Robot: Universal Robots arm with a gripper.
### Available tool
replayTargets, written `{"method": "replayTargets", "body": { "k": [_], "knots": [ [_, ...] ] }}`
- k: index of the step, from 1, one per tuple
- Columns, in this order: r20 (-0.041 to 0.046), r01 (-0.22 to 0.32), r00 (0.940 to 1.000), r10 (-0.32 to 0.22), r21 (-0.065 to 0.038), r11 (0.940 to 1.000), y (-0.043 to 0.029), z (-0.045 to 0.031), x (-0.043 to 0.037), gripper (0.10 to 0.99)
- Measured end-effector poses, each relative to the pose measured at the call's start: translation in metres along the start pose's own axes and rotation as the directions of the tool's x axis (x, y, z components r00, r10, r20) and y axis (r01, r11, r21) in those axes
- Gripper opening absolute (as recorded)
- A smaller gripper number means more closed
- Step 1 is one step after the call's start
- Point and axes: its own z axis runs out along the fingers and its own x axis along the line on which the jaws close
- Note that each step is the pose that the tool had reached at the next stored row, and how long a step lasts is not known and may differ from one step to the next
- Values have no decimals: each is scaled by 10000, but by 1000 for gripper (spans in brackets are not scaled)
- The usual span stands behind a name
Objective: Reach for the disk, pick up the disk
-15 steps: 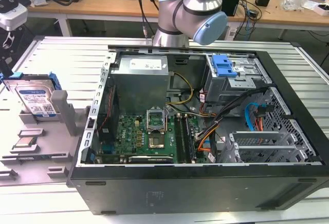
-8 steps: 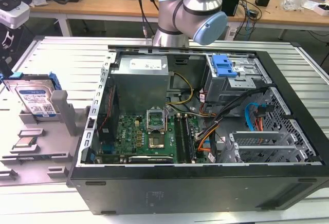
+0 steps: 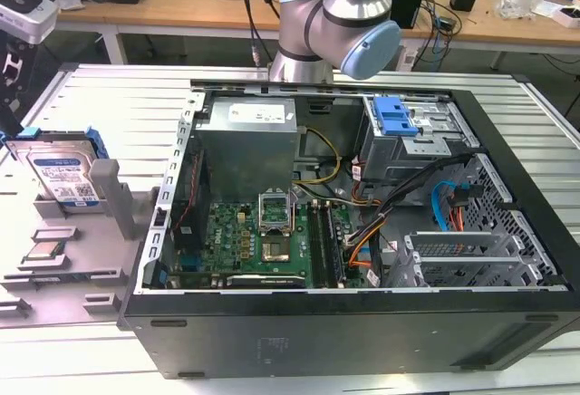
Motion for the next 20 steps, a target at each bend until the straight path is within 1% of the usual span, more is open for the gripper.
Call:
{"method": "replayTargets", "body": {
  "k": [1, 5, 8, 11, 13, 15, 16, 20],
  "knots": [
    [-9, 228, 9997, -228, 0, 9997, 0, 0, 0, 106],
    [-25, 653, 9979, -653, 0, 9979, 0, 0, 0, 106],
    [-39, 1030, 9947, -1030, -1, 9947, 0, 0, 0, 106],
    [-58, 1502, 9886, -1502, -3, 9886, 0, 0, 0, 106],
    [-70, 1816, 9833, -1816, -5, 9834, 0, 0, 0, 106],
    [-76, 1989, 9800, -1989, -6, 9800, 0, 0, 0, 106],
    [-86, 2236, 9746, -2236, -8, 9747, 0, 0, 0, 106],
    [-100, 2619, 9650, -2619, -12, 9651, 0, 0, 0, 106]
  ]
}}
